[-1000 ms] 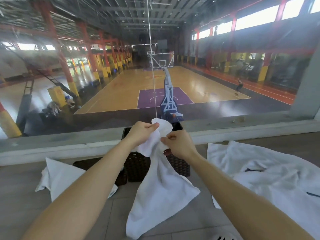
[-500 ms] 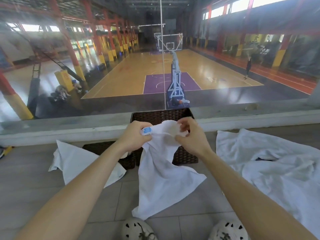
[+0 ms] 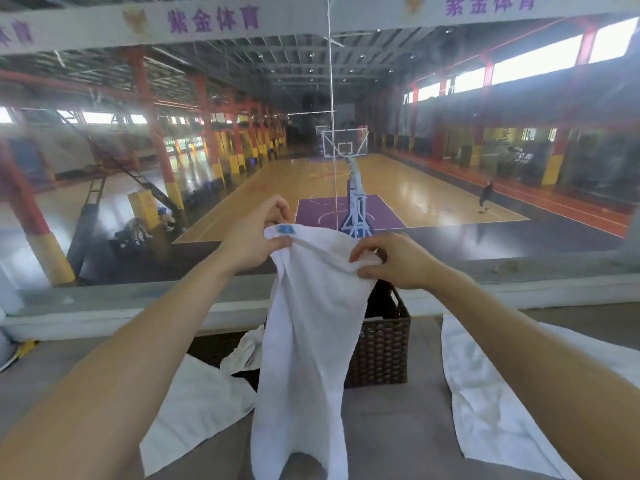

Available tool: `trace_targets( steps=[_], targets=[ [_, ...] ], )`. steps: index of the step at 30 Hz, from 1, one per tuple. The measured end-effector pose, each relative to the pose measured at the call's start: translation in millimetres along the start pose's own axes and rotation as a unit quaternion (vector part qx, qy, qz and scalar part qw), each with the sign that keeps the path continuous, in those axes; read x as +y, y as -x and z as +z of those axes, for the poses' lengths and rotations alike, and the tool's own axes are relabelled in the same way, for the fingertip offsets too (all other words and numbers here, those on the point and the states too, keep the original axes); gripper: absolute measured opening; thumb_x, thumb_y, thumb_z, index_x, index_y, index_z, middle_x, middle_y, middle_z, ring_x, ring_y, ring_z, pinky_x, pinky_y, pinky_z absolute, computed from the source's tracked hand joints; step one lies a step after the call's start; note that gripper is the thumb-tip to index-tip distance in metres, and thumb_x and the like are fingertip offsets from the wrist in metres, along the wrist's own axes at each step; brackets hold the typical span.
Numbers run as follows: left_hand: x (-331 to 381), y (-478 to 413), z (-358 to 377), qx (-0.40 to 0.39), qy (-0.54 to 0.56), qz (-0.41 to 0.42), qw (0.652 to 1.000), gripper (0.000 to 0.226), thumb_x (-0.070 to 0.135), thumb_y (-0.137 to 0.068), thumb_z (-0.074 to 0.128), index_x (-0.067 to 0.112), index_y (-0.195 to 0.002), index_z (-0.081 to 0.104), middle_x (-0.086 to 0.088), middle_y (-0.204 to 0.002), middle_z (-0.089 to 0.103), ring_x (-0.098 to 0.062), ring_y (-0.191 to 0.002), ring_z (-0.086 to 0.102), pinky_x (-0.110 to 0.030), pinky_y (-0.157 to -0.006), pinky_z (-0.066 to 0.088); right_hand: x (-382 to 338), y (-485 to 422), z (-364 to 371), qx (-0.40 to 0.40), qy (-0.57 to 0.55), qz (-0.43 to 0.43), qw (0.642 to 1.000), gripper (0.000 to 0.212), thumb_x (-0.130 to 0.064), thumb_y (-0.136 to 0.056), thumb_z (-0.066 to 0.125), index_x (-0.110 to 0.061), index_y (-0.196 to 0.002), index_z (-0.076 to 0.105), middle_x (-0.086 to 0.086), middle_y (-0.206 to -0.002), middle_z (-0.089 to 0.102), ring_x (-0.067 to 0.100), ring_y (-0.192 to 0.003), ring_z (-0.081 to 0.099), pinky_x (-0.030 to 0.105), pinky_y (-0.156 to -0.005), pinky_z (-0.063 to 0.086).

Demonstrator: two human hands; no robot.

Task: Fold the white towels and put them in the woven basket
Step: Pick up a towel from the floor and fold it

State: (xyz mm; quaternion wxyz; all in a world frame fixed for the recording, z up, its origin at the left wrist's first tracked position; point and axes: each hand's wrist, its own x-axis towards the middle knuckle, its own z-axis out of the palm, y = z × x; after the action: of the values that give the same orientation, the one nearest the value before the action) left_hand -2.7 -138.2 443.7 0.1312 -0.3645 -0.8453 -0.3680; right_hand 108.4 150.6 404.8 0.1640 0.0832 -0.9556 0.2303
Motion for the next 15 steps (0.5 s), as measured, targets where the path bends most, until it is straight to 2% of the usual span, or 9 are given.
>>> trace_targets(
  steps=[3, 6, 8, 9, 10, 12, 15],
  targets=[
    [0.2, -2.0, -10.7, -0.001, -0.038, 0.017, 0.999, 0.032, 0.013, -0.090, 0.082, 0.029, -0.093, 0.055, 0.009, -0.098, 0.068, -0.020, -0.100, 0.066, -0.034, -0.084, 0.052, -13.0, -7.5, -18.7, -0.021, 0.018, -0.001, 1.000, 0.036, -0.025, -0.091, 0.081, -0.042, -0.120, 0.066, -0.002, -0.099, 0.065, 0.014, -0.081, 0.058, 0.026, -0.073, 0.047],
    [1.4, -0.5, -15.6, -0.006, -0.056, 0.036, 0.998, 0.028, 0.008, -0.090, 0.081, 0.028, -0.085, 0.062, 0.011, -0.095, 0.071, -0.018, -0.096, 0.066, -0.027, -0.078, 0.047, -19.3, -11.7, -20.4, -0.080, 0.055, -0.008, 0.995, 0.043, -0.029, -0.089, 0.083, -0.038, -0.125, 0.061, -0.006, -0.098, 0.063, 0.009, -0.081, 0.058, 0.021, -0.071, 0.045],
    [1.7, 0.5, -16.7, -0.019, -0.046, 0.035, 0.998, 0.025, 0.005, -0.093, 0.078, 0.028, -0.086, 0.072, 0.014, -0.097, 0.075, -0.011, -0.098, 0.069, -0.015, -0.075, 0.049, -18.8, -13.1, -13.2, -0.154, 0.126, 0.004, 0.980, 0.028, -0.037, -0.086, 0.086, -0.031, -0.107, 0.068, -0.013, -0.092, 0.059, 0.005, -0.080, 0.054, 0.022, -0.069, 0.040],
    [1.0, 0.9, -16.5, -0.026, -0.043, 0.029, 0.998, 0.024, 0.006, -0.094, 0.078, 0.029, -0.088, 0.075, 0.015, -0.099, 0.076, -0.009, -0.100, 0.070, -0.013, -0.077, 0.050, -16.9, -13.3, -9.7, -0.174, 0.149, 0.011, 0.973, 0.022, -0.039, -0.087, 0.086, -0.028, -0.092, 0.068, -0.014, -0.085, 0.058, 0.007, -0.076, 0.053, 0.024, -0.067, 0.038],
    [-1.8, 1.1, -15.7, -0.034, -0.043, 0.023, 0.998, 0.021, 0.009, -0.095, 0.080, 0.030, -0.092, 0.078, 0.016, -0.102, 0.077, -0.008, -0.102, 0.070, -0.017, -0.082, 0.052, -13.6, -13.3, -7.4, -0.176, 0.160, 0.018, 0.971, 0.026, -0.039, -0.088, 0.085, -0.027, -0.079, 0.064, -0.012, -0.080, 0.057, 0.011, -0.074, 0.054, 0.026, -0.065, 0.038],
    [-9.2, 3.3, -13.7, -0.040, -0.052, 0.001, 0.998, 0.021, 0.016, -0.093, 0.084, 0.031, -0.105, 0.079, 0.015, -0.112, 0.076, -0.009, -0.107, 0.069, -0.028, -0.093, 0.053, -7.8, -13.6, -8.8, -0.125, 0.161, 0.022, 0.979, 0.032, -0.041, -0.097, 0.076, -0.026, -0.072, 0.061, -0.006, -0.079, 0.060, 0.017, -0.074, 0.056, 0.028, -0.064, 0.041],
    [-18.2, 8.6, -13.1, -0.042, -0.040, -0.023, 0.998, 0.027, 0.019, -0.090, 0.087, 0.030, -0.113, 0.077, 0.014, -0.112, 0.076, -0.006, -0.104, 0.070, -0.030, -0.092, 0.057, -1.1, -12.3, -14.0, 0.008, 0.140, -0.005, 0.990, 0.034, -0.040, -0.103, 0.066, -0.017, -0.078, 0.064, -0.001, -0.087, 0.058, 0.020, -0.077, 0.058, 0.038, -0.074, 0.051]
  ],
)
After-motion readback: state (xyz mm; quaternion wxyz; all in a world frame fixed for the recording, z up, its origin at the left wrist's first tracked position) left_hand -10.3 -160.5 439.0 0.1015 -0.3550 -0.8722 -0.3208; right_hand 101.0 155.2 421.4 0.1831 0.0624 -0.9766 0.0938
